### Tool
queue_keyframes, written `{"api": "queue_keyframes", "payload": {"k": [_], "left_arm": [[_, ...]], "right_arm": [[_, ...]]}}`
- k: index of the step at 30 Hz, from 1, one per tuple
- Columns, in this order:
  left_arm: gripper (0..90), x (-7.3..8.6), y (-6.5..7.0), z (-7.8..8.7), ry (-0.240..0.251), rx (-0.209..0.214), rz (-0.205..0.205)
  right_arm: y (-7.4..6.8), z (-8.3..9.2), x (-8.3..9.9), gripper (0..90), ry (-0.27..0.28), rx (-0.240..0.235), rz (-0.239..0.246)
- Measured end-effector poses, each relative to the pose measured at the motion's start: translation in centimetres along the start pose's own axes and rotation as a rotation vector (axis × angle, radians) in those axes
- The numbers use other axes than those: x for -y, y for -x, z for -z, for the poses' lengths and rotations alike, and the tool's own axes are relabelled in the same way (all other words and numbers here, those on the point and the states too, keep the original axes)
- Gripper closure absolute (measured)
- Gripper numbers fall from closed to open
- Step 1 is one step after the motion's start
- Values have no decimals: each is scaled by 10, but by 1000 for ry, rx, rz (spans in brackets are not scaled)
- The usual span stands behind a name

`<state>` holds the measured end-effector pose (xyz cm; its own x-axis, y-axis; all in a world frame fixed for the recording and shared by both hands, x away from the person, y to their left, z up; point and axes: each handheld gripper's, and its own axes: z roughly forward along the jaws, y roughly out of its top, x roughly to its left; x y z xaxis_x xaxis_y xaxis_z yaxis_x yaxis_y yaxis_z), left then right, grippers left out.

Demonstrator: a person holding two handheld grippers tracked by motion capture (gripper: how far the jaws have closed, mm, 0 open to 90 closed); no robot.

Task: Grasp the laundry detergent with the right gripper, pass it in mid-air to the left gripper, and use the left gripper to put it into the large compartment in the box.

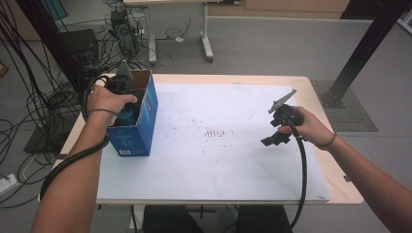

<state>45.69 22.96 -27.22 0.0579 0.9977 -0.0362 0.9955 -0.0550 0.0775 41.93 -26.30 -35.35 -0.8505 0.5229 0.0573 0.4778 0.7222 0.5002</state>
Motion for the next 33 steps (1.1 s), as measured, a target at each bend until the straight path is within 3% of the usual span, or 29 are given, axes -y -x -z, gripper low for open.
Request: {"api": "queue_keyframes", "payload": {"k": [33], "left_arm": [[357,1,-4,6,-7,28,3]], "right_arm": [[1,-1,0,57,-2,1,-7]]}}
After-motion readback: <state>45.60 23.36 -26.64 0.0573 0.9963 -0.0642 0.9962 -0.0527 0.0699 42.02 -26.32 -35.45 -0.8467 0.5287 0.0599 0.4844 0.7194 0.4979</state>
